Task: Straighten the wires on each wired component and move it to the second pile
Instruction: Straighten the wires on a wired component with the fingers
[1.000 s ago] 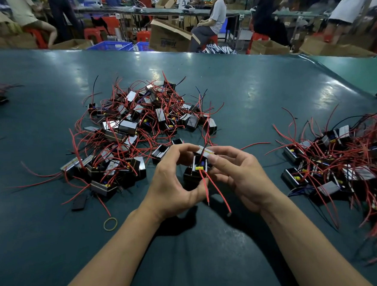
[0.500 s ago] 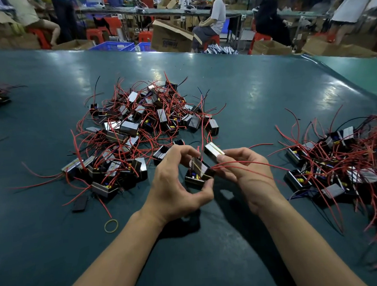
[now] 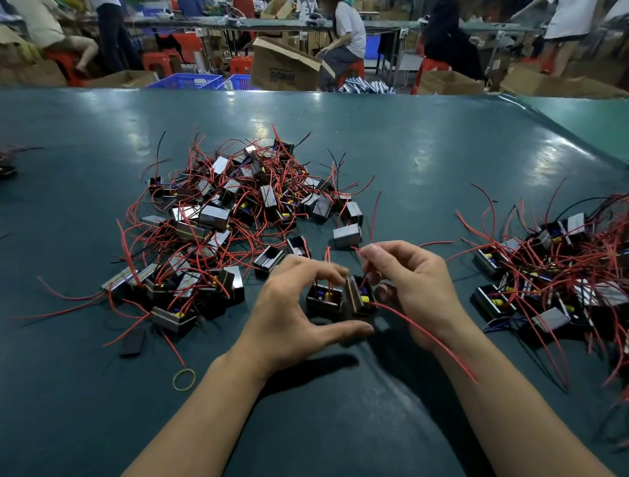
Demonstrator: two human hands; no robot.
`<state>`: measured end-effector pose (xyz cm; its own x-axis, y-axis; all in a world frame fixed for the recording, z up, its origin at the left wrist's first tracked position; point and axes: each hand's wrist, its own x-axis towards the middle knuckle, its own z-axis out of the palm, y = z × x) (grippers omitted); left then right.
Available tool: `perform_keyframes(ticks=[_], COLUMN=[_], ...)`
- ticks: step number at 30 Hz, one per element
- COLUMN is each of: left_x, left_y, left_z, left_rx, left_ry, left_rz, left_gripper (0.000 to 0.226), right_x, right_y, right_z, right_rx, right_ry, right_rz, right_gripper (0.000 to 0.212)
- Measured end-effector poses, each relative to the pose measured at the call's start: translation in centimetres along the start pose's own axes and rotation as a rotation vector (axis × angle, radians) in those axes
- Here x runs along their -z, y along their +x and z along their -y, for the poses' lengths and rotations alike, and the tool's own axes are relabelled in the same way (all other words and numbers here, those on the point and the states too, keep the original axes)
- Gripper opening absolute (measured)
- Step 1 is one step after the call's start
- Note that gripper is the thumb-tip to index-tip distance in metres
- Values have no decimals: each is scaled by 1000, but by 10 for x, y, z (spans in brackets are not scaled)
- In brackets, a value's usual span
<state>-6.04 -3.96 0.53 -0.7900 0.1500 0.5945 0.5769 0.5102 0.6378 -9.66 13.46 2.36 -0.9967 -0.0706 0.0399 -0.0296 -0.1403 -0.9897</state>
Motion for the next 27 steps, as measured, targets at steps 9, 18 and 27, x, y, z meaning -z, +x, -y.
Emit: perform_keyframes(ticks=[9,18,27], left_x=[-2,-3,0], left_y=[6,13,15], left_z=[9,-2,1], left_rx=[354,495,605], left_ry=[173,-477,-756], left_rz=[-255,-207,-171], left_gripper=[17,25,7], right_x=[6,5,7], right_y=[0,-2,0], right_z=[1,5,5], right_rx=[-36,-140,-169], right_ry=[-60,-27,120], right_rz=[77,88,77], right_gripper=[14,14,5])
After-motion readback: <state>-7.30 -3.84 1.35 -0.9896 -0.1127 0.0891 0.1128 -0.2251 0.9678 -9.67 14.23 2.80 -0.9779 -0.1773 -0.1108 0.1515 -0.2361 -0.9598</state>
